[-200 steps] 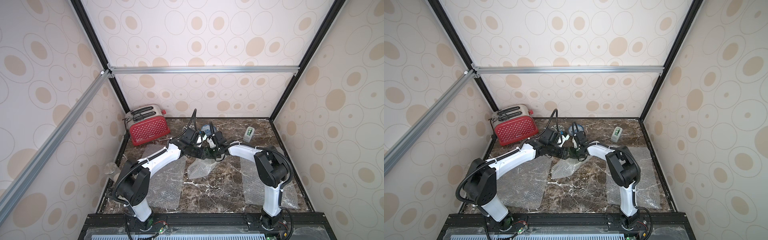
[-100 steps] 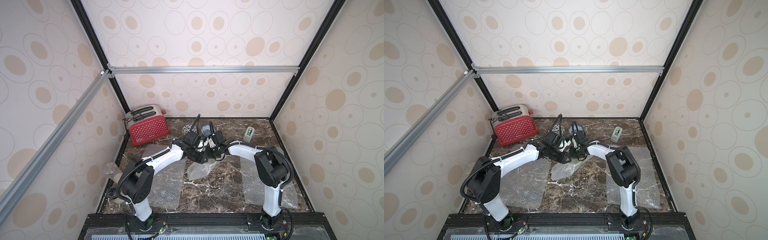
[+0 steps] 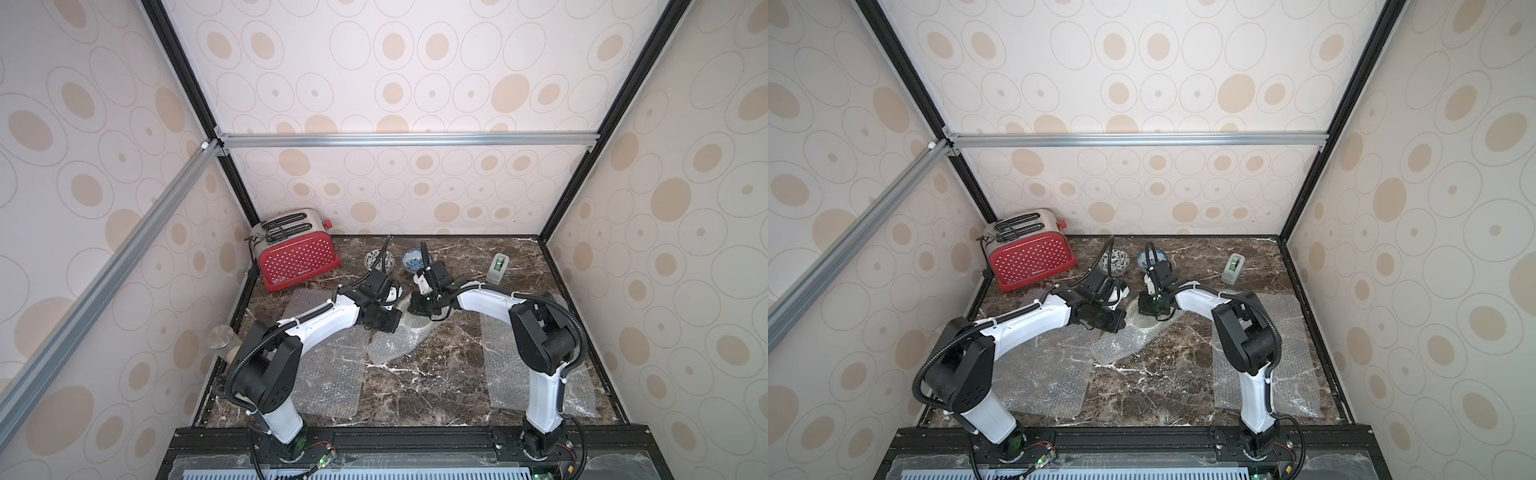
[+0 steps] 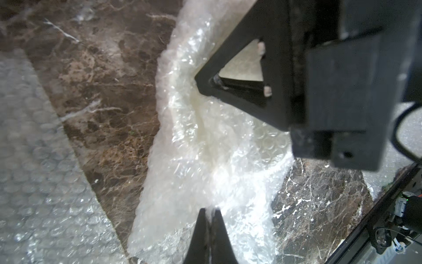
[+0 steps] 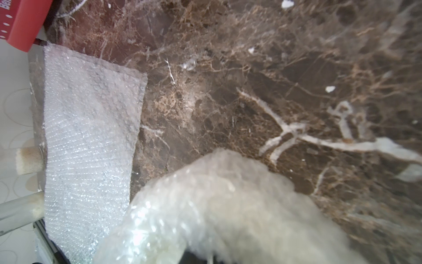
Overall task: Wrap bowls in bubble wrap
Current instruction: Wrap the bowl in bubble wrap.
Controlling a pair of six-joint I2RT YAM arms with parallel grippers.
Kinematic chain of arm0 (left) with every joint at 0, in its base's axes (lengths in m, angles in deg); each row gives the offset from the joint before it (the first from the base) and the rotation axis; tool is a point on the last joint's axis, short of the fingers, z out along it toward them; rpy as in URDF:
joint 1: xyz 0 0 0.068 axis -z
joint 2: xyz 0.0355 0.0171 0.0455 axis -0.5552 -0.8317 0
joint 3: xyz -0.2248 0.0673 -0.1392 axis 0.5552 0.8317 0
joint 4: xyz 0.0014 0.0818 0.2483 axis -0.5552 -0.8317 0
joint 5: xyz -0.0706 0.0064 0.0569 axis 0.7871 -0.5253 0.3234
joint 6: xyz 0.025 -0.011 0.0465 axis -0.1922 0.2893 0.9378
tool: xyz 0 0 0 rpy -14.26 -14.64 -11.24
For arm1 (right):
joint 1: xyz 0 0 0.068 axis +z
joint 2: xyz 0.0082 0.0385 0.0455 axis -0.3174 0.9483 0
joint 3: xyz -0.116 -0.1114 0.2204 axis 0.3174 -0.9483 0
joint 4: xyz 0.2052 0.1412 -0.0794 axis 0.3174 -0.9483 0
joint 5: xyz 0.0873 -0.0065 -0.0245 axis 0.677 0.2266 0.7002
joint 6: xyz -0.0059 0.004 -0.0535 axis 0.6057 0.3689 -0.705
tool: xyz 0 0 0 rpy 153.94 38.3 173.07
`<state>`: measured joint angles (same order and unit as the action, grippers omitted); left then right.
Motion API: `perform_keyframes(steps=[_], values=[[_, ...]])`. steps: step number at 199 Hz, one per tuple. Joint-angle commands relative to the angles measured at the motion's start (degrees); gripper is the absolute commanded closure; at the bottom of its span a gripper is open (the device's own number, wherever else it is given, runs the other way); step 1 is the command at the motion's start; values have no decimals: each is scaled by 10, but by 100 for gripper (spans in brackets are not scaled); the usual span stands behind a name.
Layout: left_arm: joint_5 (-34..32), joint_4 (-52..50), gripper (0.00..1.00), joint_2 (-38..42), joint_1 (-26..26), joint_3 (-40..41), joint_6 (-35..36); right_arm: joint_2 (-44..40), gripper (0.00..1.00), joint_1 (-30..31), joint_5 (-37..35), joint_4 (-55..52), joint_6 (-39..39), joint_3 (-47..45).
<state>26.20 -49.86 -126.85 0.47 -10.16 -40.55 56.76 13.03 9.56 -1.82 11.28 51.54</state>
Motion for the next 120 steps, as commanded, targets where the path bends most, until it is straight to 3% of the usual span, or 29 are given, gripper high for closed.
perform_keyframes(steps=[1, 69, 97, 114, 120], values=[[-28, -18, 100, 29, -11, 26, -15, -7, 91, -13, 1, 29, 19, -13], [-29, -16, 100, 50, -18, 73, -30, 1, 91, -22, -1, 39, 28, -25], [-60, -23, 100, 76, -18, 71, -33, -5, 91, -22, -5, 33, 23, -27], [-87, -13, 90, 114, -18, 67, -42, -9, 91, -21, 0, 30, 22, -26], [-96, -11, 80, 127, -18, 64, -44, -9, 91, -22, 1, 28, 22, -26]])
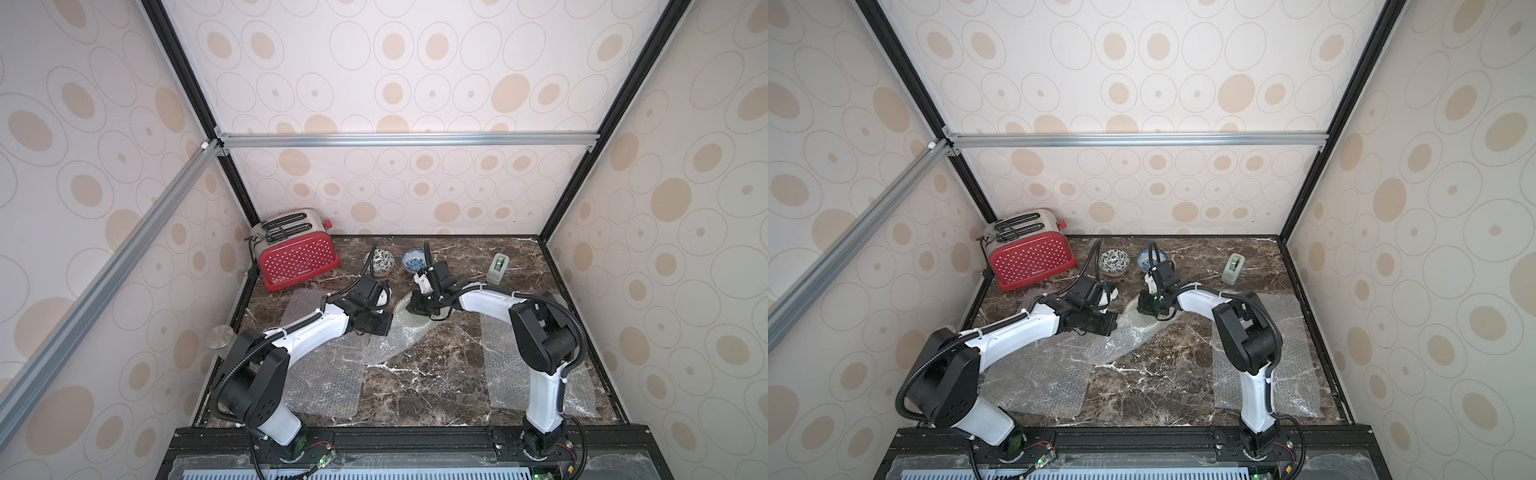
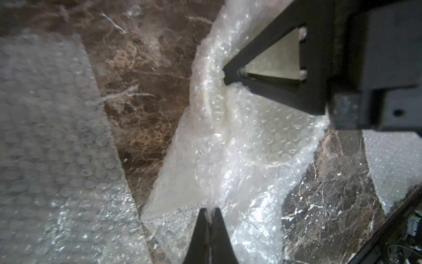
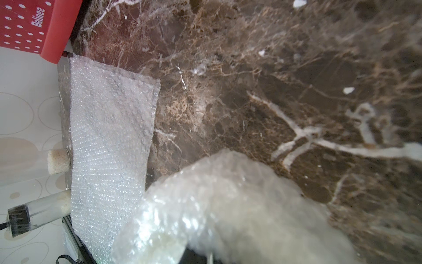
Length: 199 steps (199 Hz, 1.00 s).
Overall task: Wrap bowls in bubble wrap
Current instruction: Wrap the bowl in bubble wrap.
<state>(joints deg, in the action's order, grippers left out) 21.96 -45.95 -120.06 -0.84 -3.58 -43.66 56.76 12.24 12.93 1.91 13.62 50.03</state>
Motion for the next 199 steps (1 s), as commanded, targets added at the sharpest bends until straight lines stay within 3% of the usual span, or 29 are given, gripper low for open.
perform_keyframes(steps=[1, 10, 35, 59, 154, 199], values=[[-54, -51, 77, 61, -5, -3, -13, -9, 91, -14, -33, -9, -2, -10], [-71, -51, 55, 78, -5, -10, -16, -11, 91, -14, -31, -11, -2, -9], [-97, -42, 38, 110, -5, -26, -13, -15, 91, -14, -29, -11, -2, -9], [-67, -37, 28, 79, -5, -53, 9, -14, 91, -14, -22, -10, -1, -9], [116, 18, 25, -140, -5, -168, 79, -14, 90, -13, -9, -17, -9, -4], [73, -5, 27, -195, -5, -179, 104, -11, 90, -13, -1, -17, -9, -2]])
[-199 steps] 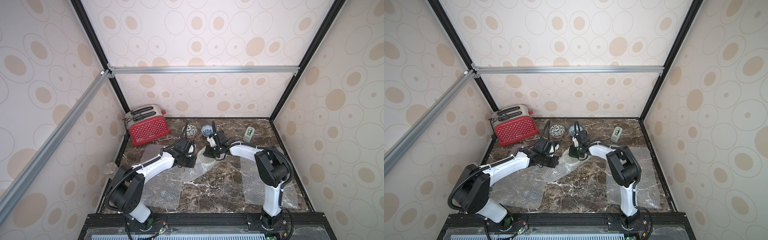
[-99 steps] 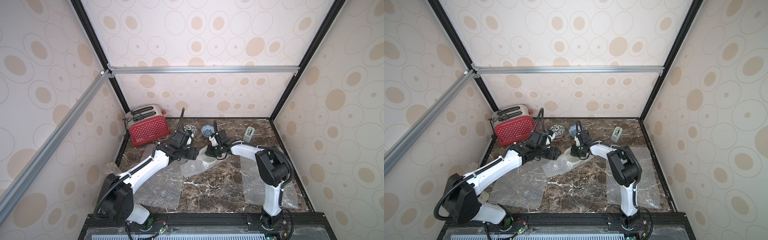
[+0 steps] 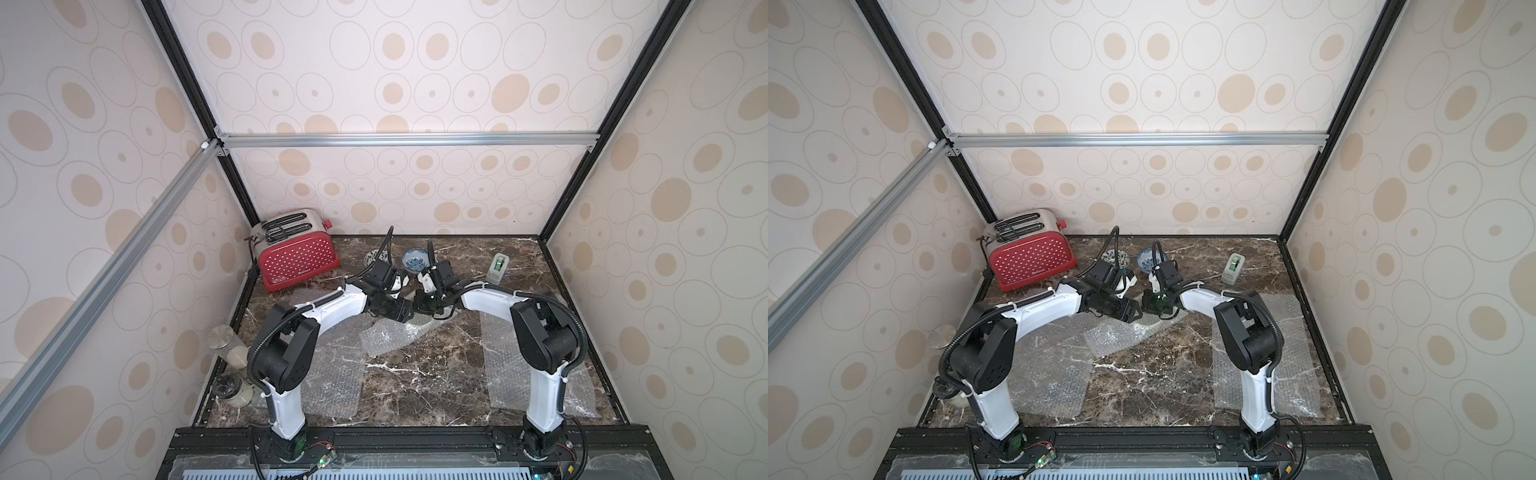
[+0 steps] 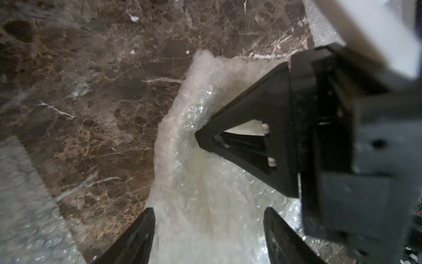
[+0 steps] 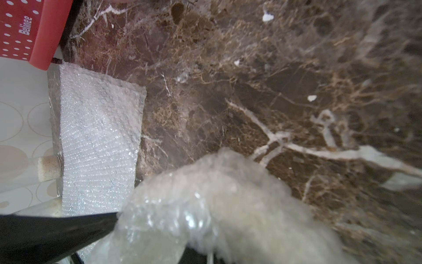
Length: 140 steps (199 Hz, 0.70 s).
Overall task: Wrap bowls in bubble wrap
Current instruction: Wrap the bowl in bubble wrap.
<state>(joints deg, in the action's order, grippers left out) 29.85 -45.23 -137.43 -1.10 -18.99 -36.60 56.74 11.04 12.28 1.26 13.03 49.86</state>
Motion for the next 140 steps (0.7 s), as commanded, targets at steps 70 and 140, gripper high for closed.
perform_keyframes(steps=[70, 140], values=[[-35, -19, 33, -44, -2, -15, 31, -37, 75, -2, 17, -36, -17, 19], [-31, -19, 34, -34, -2, -20, 18, -134, 66, -22, 14, -108, -40, 20]])
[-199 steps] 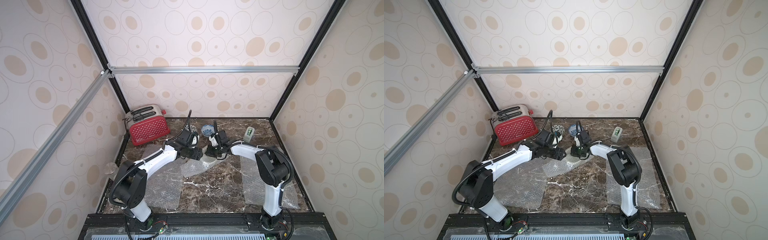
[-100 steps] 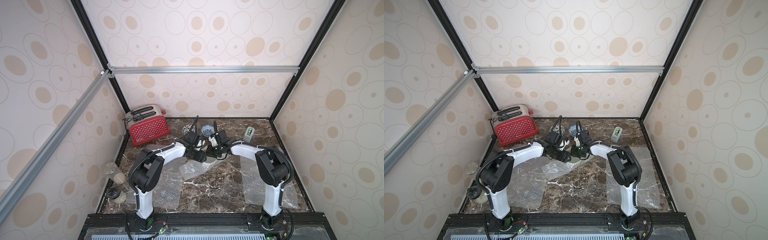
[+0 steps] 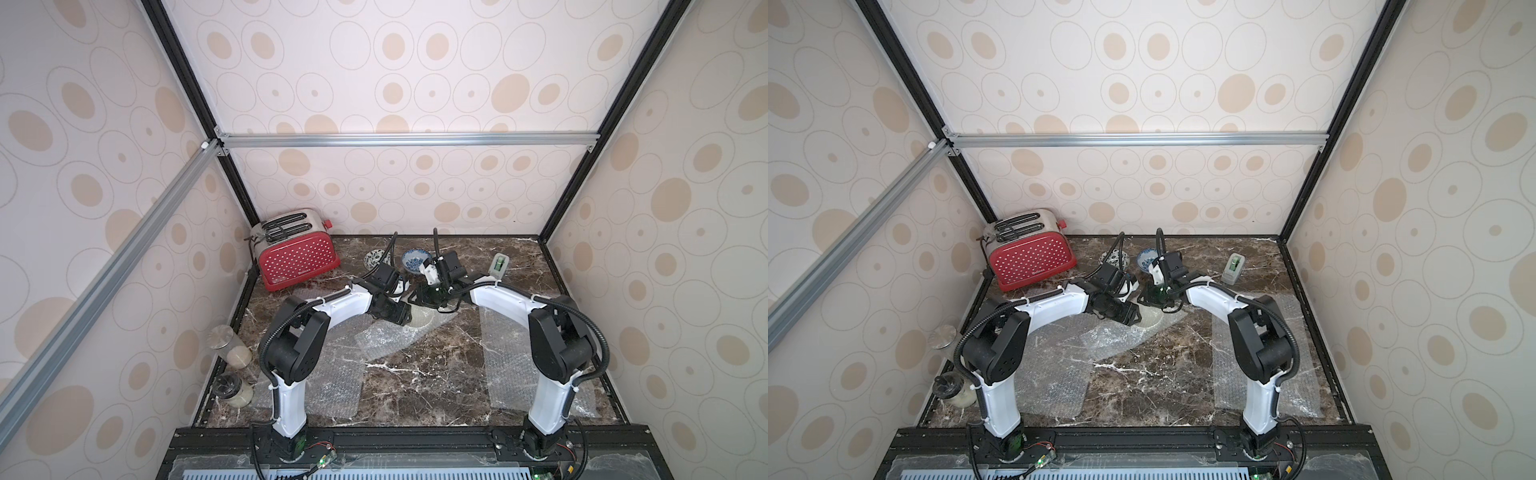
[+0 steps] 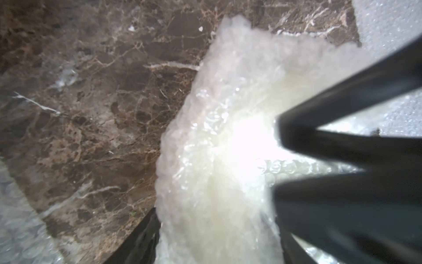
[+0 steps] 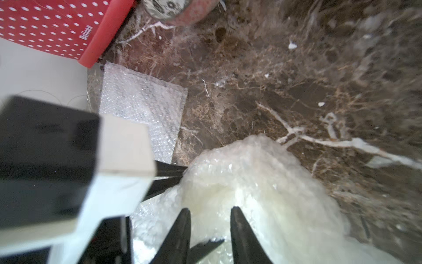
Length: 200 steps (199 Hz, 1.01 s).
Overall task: Wrap bowls in bubble wrap
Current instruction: Wrap the bowl in bubble wrap.
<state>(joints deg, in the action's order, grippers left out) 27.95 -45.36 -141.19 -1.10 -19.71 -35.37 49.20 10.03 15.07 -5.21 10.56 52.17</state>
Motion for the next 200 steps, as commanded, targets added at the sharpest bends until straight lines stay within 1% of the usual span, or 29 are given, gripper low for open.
perform_keyframes(steps=[1, 49, 65, 81, 110, 132, 160, 200], values=[[-12, -18, 34, 4, -2, -13, 6, -60, 66, -13, -15, -43, -15, -5], [-10, -14, 34, 12, 0, -13, -3, -168, 64, -26, -50, -74, -24, -117], [-10, -14, 34, 13, 1, -13, -5, -193, 64, -38, -50, -67, -18, -164], [-8, -13, 34, 11, 3, -16, -7, -205, 63, -46, -37, -37, -2, -209], [-8, -13, 34, 10, 7, -17, -9, -185, 62, -48, 15, 37, 22, -244], [-9, -13, 34, 12, 12, -14, -10, -155, 61, -47, 45, 87, 33, -243], [-10, -8, 34, 14, 17, -10, -16, -118, 61, -47, 37, 102, 29, -217], [-9, -4, 34, 14, 25, -10, -20, -75, 62, -47, -10, 78, 11, -183]])
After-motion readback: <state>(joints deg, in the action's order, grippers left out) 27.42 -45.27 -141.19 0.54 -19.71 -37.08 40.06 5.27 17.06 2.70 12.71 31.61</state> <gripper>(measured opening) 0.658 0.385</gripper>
